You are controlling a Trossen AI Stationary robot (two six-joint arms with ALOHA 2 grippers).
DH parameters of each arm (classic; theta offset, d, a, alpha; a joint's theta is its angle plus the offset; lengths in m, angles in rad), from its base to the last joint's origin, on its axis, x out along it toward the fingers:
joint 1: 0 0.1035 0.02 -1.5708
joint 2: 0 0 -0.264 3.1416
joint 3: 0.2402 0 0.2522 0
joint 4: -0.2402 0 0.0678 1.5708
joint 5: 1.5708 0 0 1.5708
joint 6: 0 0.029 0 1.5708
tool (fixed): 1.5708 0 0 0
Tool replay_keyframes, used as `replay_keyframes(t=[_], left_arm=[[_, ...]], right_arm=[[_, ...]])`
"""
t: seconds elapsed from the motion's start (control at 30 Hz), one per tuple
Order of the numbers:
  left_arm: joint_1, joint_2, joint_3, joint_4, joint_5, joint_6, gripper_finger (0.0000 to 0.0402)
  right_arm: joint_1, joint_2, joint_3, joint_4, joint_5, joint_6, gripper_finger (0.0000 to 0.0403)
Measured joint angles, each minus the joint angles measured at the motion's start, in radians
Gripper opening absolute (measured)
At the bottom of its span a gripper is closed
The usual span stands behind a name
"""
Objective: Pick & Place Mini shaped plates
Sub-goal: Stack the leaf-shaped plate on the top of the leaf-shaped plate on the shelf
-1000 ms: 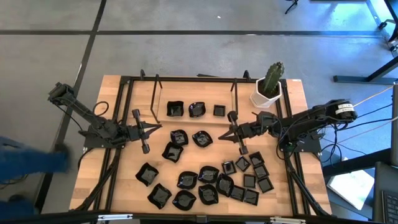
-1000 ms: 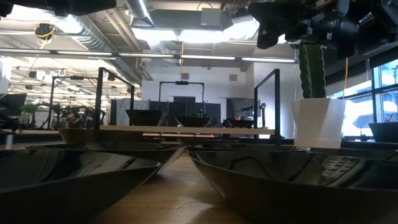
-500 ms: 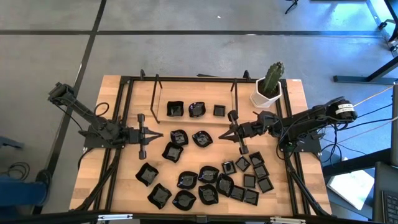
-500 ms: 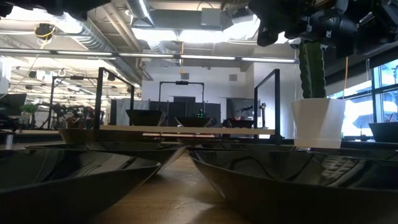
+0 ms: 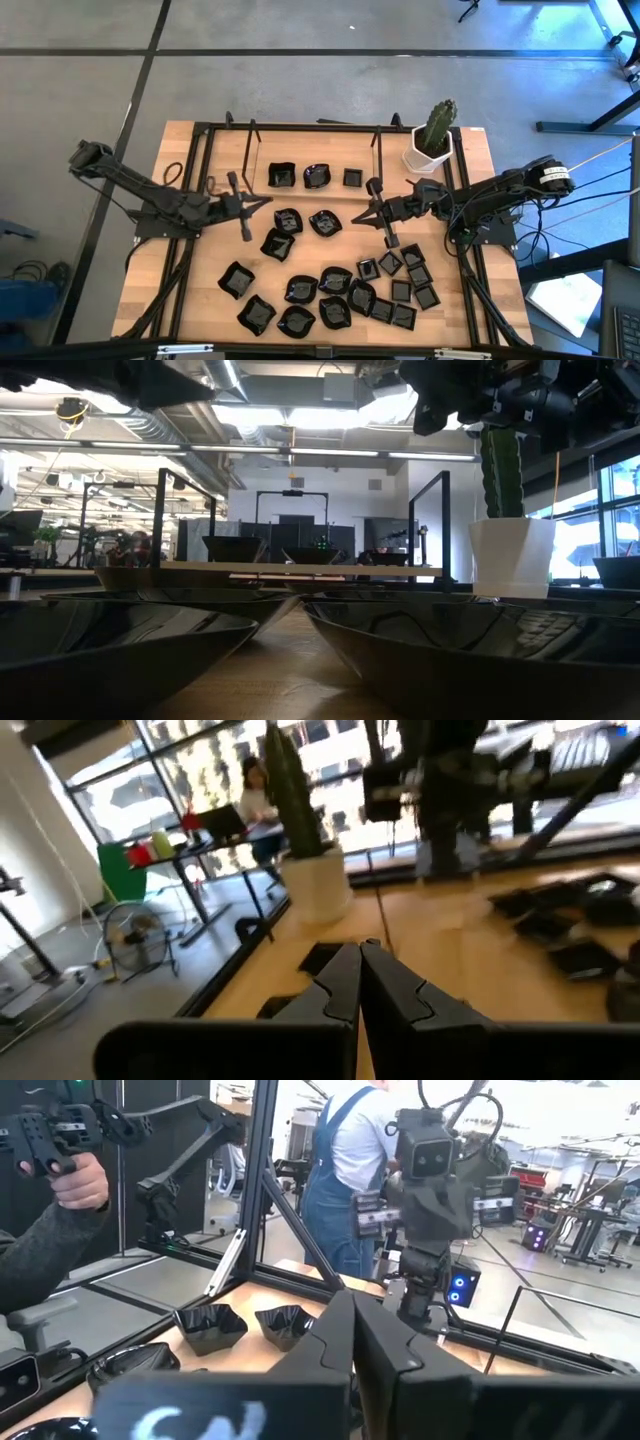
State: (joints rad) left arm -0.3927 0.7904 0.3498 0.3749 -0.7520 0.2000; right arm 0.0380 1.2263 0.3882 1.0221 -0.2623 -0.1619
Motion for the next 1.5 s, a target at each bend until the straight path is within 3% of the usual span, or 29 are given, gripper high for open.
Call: replay_keyframes(t=[0.27,0.6,0.7,0.93,1.13,1.27,1.5], left_arm=[[0.068,0.056,0.029,-0.035,0.242,-0.004,0.0003],[0.109,0.173,0.094,-0.026,0.248,0.008,0.0003],[0.138,0.270,0.188,-0.094,0.229,-0.019,0.0003],[0.197,0.572,0.544,-0.433,0.303,-0.067,0.0003],[0.218,0.789,0.816,-0.724,0.291,-0.086,0.0008],[0.224,0.904,0.903,-0.831,0.383,-0.066,0.0028],[0.225,1.047,0.948,-0.952,0.392,-0.006,0.0076]], right_arm=[[0.000,0.000,0.000,-0.019,0.000,0.000,0.0020],[0.000,0.000,0.000,-0.019,0.000,-0.003,0.0006],[0.000,0.000,0.000,-0.021,0.000,-0.002,0.0006],[0.000,0.000,0.000,-0.070,0.000,0.001,0.0026],[0.000,0.000,0.000,-0.089,0.000,0.004,0.0028],[0.000,0.000,0.000,-0.109,0.000,0.004,0.0028],[0.000,0.000,0.000,-0.138,0.000,0.001,0.0029]])
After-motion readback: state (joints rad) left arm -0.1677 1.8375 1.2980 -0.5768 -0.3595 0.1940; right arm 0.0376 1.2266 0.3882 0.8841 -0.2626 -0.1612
